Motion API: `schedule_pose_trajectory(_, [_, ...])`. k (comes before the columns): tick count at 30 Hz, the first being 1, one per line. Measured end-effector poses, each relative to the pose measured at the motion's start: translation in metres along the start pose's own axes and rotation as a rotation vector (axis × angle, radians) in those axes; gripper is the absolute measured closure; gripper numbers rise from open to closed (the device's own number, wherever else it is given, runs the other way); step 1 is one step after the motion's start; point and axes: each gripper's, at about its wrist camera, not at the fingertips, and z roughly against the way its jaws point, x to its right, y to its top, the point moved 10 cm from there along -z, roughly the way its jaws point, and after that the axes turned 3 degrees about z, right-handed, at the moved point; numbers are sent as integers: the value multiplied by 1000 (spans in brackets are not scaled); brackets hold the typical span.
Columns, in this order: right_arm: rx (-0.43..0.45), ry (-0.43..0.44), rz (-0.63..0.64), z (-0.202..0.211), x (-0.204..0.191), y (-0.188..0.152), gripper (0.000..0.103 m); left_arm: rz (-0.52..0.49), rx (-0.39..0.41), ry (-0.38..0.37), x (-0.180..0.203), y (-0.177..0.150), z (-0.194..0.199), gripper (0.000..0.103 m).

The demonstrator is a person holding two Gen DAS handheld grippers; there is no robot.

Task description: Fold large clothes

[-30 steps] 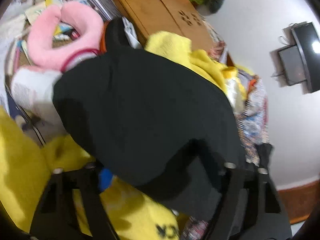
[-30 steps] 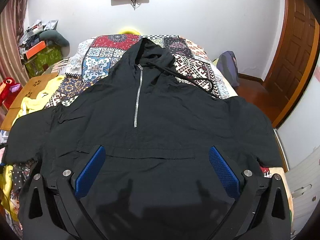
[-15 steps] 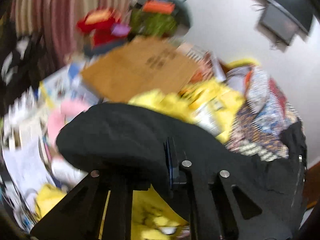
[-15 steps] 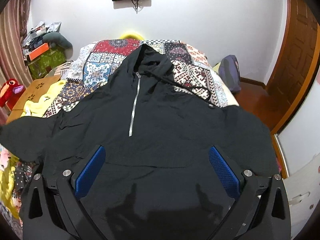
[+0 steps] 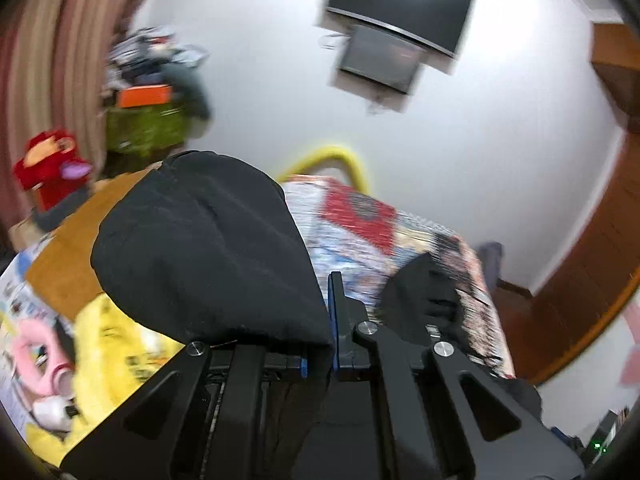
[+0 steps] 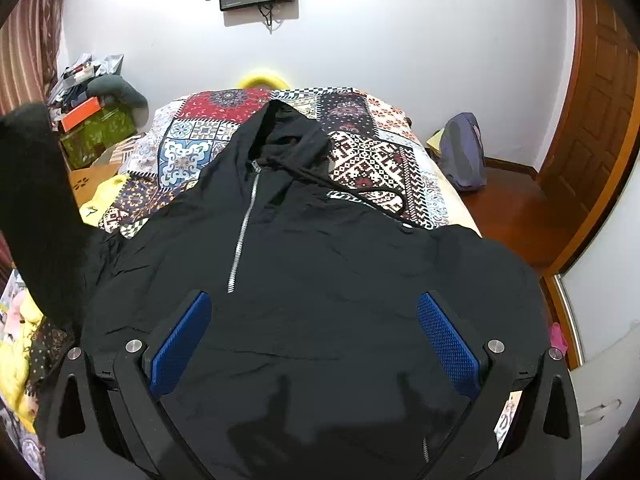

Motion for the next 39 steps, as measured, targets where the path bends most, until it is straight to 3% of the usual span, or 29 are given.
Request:
schedule_pose_trajectory(7, [-12, 20, -29, -9, 21, 3, 0, -139, -145, -121, 122, -52, -46, 97])
schedule_pose_trajectory(14, [-41, -13, -41, -19, 48, -8, 0, -300, -349, -181, 212, -166, -92, 97])
schedule_pose_trajectory(18, [-72, -31, -50, -23, 63, -22, 0, -374, -501, -204, 235, -237, -112, 97])
schedule_pose_trajectory(25, [-135, -60, -58, -29, 84, -46, 0, -538, -671, -201, 244, -336, -114, 95])
schedule_pose_trajectory(27, [-145, -69, -57, -28, 87, -51, 0, -574, -697, -191, 240, -348, -109, 90])
schedule_pose_trajectory(29, [-145, -83, -64, -26, 89, -52, 0, -592, -740, -196, 237, -356, -102, 75])
schedule_pose_trajectory(31, [-146, -83, -74, -24, 91, -52, 0, -591, -753, -223, 237, -359, -88, 69])
schedule_pose_trajectory(35, [-130, -71, -78, -19, 85, -44, 0, -585, -707, -254, 231, -338, -59, 53])
schedule_pose_trajectory(39, [-99, -41, -56, -11, 70, -30, 0, -543, -621, -255, 205, -295, -31, 49])
